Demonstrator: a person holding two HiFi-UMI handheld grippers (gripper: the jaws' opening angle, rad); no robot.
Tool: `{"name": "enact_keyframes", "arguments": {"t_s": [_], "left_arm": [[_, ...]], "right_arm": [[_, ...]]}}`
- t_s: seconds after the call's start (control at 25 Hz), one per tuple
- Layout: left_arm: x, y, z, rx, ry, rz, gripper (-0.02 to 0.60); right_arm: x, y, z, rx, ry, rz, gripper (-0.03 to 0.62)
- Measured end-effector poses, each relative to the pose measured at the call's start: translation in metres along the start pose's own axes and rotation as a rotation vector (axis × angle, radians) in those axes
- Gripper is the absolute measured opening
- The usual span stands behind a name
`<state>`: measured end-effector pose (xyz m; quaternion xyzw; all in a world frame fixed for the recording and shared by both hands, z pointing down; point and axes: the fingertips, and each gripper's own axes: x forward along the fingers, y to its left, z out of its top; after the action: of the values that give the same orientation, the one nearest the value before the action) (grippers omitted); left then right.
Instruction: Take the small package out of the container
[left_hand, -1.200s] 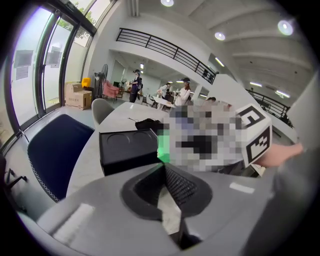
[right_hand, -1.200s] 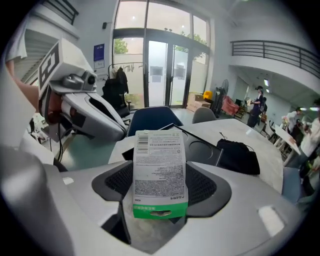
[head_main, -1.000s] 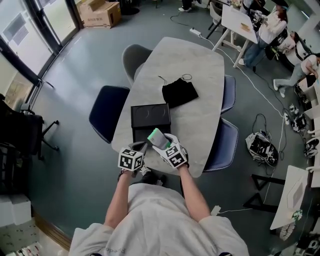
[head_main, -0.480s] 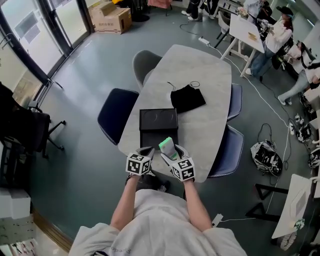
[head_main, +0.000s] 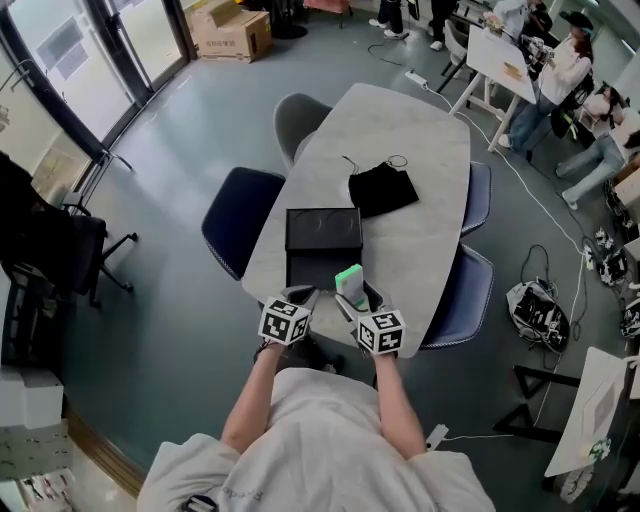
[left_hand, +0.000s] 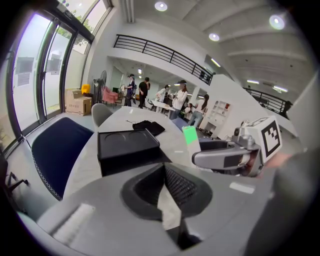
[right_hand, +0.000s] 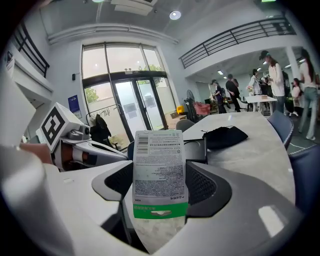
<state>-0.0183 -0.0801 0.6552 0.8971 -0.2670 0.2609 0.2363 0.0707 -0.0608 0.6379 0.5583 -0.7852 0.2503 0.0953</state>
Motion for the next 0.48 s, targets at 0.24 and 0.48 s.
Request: {"name": "enact_keyframes", "arguments": {"t_s": [0.24,0.48], "left_arm": [[-0.007,-0.011,0.004,0.016,-0.045,-0.054,0.054],[-0.007,-0.016,-0.004,0.014,-0.045,-0.079,0.054]], "right_arm": [[-0.004,-0.002,0.002,0.019,-0.032,-0.017,0.328],[-0.008,-0.003,0.001,0.056,-0.050,-0.019,0.328]]}}
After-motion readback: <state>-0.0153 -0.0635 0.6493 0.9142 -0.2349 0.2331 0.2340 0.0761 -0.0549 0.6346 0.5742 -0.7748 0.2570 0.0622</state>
